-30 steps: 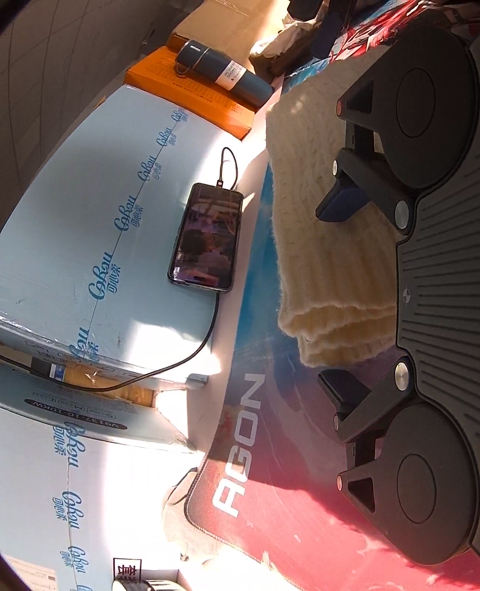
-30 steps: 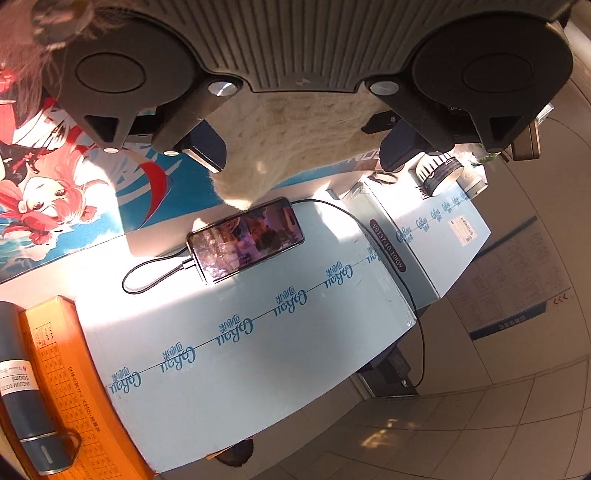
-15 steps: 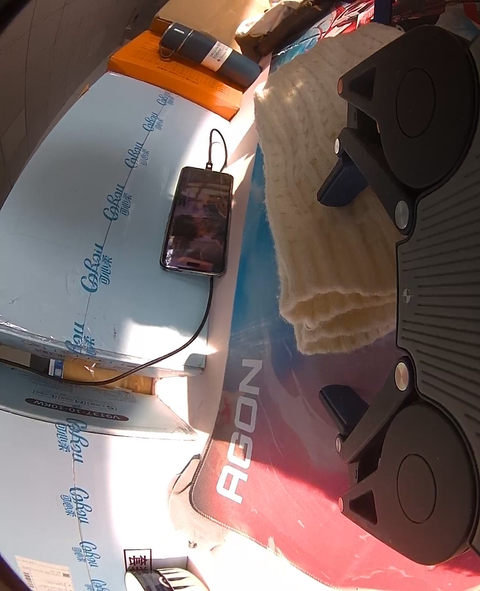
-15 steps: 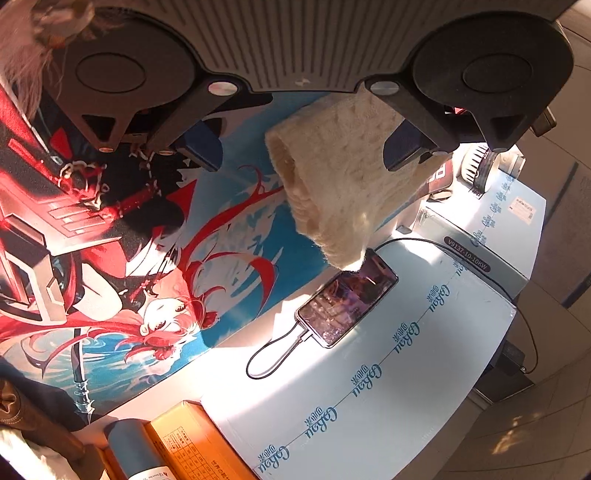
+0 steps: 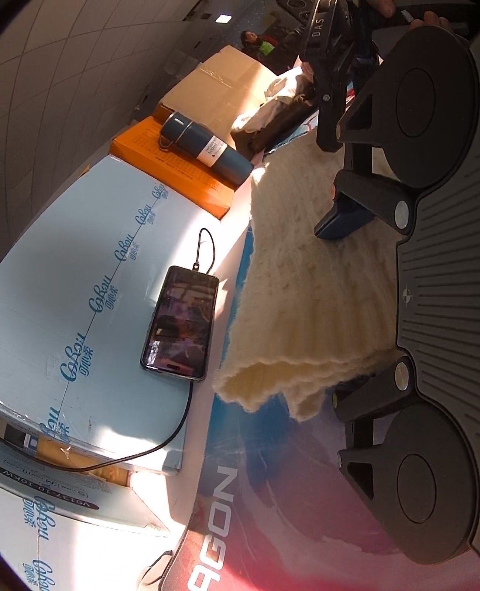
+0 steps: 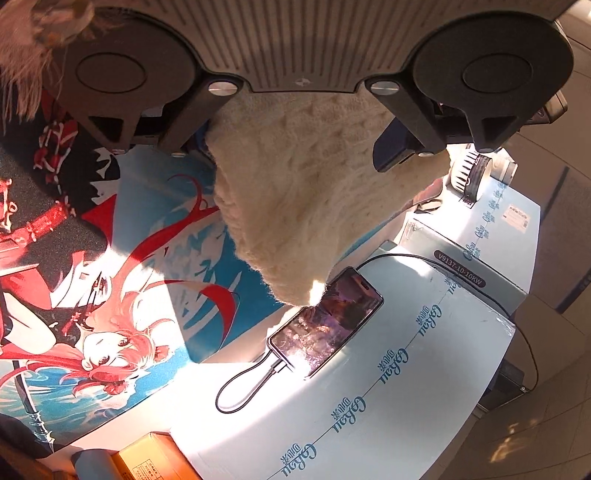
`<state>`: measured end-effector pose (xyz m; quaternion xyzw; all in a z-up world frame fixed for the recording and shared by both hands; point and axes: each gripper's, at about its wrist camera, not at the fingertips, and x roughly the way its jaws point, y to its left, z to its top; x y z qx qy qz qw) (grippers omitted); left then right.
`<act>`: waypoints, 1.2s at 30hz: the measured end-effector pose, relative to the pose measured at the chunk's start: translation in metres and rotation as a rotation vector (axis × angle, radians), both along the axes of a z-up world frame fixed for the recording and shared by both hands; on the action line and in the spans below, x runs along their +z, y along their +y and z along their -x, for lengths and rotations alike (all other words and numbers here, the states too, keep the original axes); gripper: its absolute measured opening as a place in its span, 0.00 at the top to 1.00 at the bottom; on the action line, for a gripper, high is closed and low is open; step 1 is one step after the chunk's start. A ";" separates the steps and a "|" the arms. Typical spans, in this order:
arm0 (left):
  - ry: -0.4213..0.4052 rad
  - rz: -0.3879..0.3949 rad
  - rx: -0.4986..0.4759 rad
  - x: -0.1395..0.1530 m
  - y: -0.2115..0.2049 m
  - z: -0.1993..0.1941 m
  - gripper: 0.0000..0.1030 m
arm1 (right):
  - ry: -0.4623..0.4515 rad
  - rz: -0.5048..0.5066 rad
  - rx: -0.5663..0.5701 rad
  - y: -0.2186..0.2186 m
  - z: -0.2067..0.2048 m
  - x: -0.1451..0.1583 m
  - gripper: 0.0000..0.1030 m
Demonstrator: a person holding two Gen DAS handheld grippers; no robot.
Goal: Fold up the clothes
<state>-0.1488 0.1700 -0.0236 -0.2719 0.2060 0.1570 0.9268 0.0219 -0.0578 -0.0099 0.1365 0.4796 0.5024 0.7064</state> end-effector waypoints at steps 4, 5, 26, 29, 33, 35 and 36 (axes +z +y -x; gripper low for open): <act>-0.028 -0.035 0.001 0.008 -0.005 0.003 0.59 | 0.004 -0.011 -0.021 -0.003 -0.001 0.001 0.57; -0.037 -0.043 0.009 0.011 -0.005 0.005 0.63 | 0.010 -0.025 -0.021 -0.004 -0.001 0.002 0.62; -0.136 -0.225 0.427 0.067 0.079 0.119 0.66 | -0.091 -0.211 0.309 0.162 0.074 0.028 0.68; -0.129 -0.194 0.466 0.057 0.095 0.127 0.66 | -0.117 -0.210 0.371 0.190 0.086 0.017 0.68; -0.065 -0.201 0.532 0.049 0.110 0.132 0.66 | -0.189 -0.257 0.447 0.220 0.105 0.016 0.68; -0.033 -0.204 0.565 0.044 0.117 0.135 0.66 | -0.267 -0.272 0.469 0.231 0.115 0.018 0.68; -0.017 -0.206 0.581 0.042 0.120 0.136 0.66 | -0.328 -0.250 0.468 0.236 0.121 0.018 0.68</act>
